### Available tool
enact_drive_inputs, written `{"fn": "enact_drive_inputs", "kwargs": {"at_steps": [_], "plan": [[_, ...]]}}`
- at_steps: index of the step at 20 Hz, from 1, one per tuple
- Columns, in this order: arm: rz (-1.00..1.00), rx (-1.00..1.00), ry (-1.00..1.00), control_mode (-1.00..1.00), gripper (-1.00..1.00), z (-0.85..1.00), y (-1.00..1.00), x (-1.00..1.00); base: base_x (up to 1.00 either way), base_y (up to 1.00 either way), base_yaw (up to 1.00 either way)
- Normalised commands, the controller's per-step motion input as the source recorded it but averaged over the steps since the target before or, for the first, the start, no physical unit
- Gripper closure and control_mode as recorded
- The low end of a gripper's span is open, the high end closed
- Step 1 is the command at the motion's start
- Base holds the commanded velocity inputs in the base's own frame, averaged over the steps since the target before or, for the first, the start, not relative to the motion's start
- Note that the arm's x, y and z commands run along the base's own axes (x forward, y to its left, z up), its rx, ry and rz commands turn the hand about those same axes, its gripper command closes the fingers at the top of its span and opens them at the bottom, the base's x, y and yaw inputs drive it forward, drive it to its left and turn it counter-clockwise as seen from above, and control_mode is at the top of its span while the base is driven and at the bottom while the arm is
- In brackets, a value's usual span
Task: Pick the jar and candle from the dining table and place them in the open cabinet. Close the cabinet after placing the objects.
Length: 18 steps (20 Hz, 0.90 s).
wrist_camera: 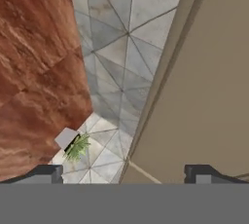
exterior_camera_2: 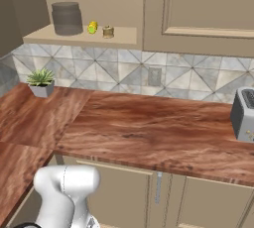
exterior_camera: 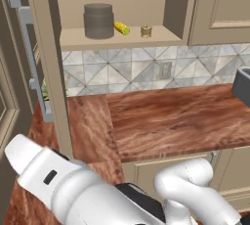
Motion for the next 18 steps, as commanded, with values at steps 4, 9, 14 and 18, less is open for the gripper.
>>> {"fn": "enact_drive_inputs", "kwargs": {"at_steps": [4,9,14,18], "plan": [[0.02,0.24,0.00,-1.00,-1.00,-0.15,0.27,0.43,0.00,0.00,0.00],[-0.02,0.10,0.00,-1.00,-1.00,-0.02,0.04,0.70,0.00,0.00,0.00],[-0.08,0.00,0.00,-1.00,-1.00,-0.11,0.15,0.67,0.00,0.00,0.00],[-0.08,0.10,0.00,-1.00,-1.00,0.02,0.01,0.54,0.00,0.00,0.00]]}}
